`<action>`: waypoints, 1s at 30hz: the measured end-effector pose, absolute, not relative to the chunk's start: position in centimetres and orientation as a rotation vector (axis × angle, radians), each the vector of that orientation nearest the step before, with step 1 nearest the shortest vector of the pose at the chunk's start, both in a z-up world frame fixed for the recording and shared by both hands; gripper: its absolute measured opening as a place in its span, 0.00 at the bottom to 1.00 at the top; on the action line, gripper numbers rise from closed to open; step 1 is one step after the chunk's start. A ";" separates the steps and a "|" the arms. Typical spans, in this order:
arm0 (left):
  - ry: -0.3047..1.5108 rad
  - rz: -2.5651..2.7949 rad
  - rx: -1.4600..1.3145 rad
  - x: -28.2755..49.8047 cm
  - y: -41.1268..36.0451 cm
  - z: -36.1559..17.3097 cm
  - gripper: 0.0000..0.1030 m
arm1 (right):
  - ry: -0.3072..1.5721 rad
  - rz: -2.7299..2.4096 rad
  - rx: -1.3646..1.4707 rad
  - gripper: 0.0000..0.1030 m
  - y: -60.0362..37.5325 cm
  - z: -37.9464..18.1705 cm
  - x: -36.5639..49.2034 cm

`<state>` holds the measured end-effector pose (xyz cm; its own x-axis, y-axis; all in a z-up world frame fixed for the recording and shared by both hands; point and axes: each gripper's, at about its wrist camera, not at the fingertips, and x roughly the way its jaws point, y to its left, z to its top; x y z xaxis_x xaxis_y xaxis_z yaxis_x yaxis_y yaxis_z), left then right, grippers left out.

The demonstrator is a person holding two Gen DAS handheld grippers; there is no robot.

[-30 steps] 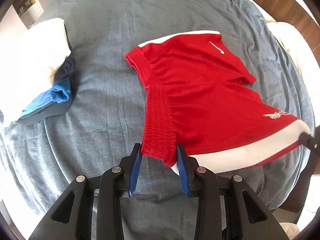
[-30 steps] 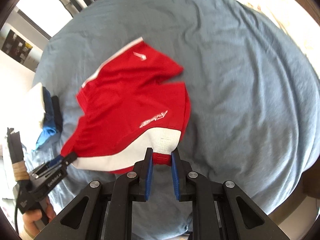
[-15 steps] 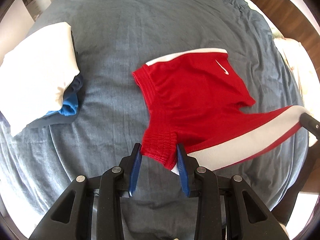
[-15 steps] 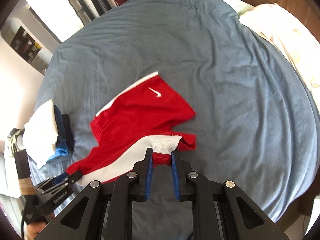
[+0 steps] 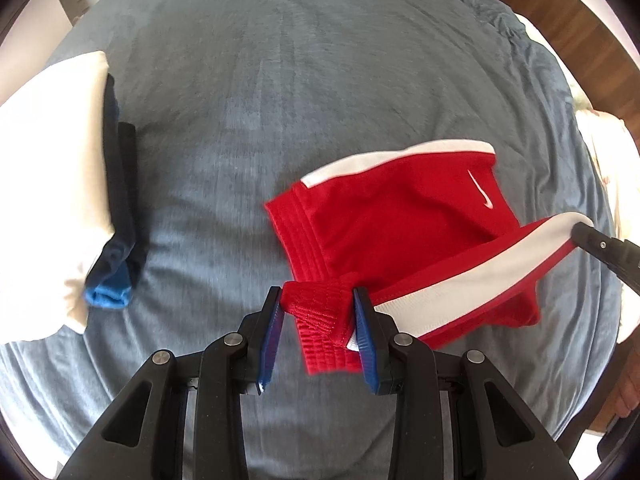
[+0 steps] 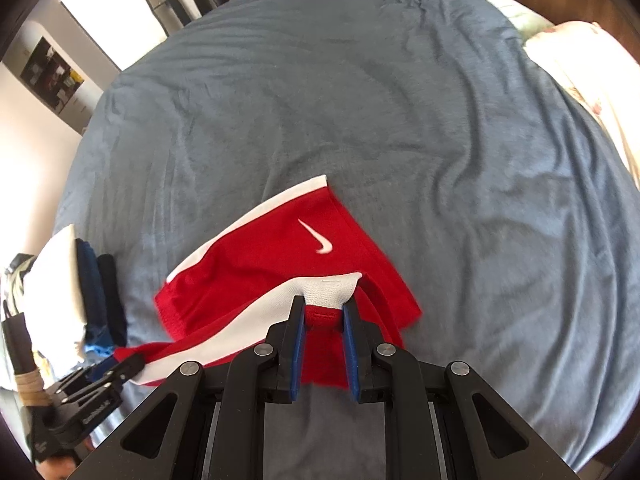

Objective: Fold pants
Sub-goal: 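Lift the shorts hem with the right tool and fold it over the waistband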

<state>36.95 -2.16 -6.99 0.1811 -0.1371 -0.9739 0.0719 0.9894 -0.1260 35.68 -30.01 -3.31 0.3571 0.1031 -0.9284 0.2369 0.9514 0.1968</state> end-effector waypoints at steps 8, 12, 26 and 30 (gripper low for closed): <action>1.387 -0.143 -0.077 39.7 -1.9 -9.1 0.34 | 1.205 -0.063 0.300 0.18 -30.0 -6.3 39.9; 1.371 -0.137 -0.084 41.0 -1.7 -9.9 0.38 | 1.198 -0.053 0.290 0.18 -29.8 -7.5 42.1; 1.186 -0.343 0.236 40.6 -3.1 -10.3 0.69 | 1.196 -0.085 0.223 0.18 -29.5 -10.6 46.3; 1.235 -0.362 0.167 41.5 -3.1 -12.2 0.66 | 1.197 -0.088 0.232 0.18 -29.5 -11.0 46.4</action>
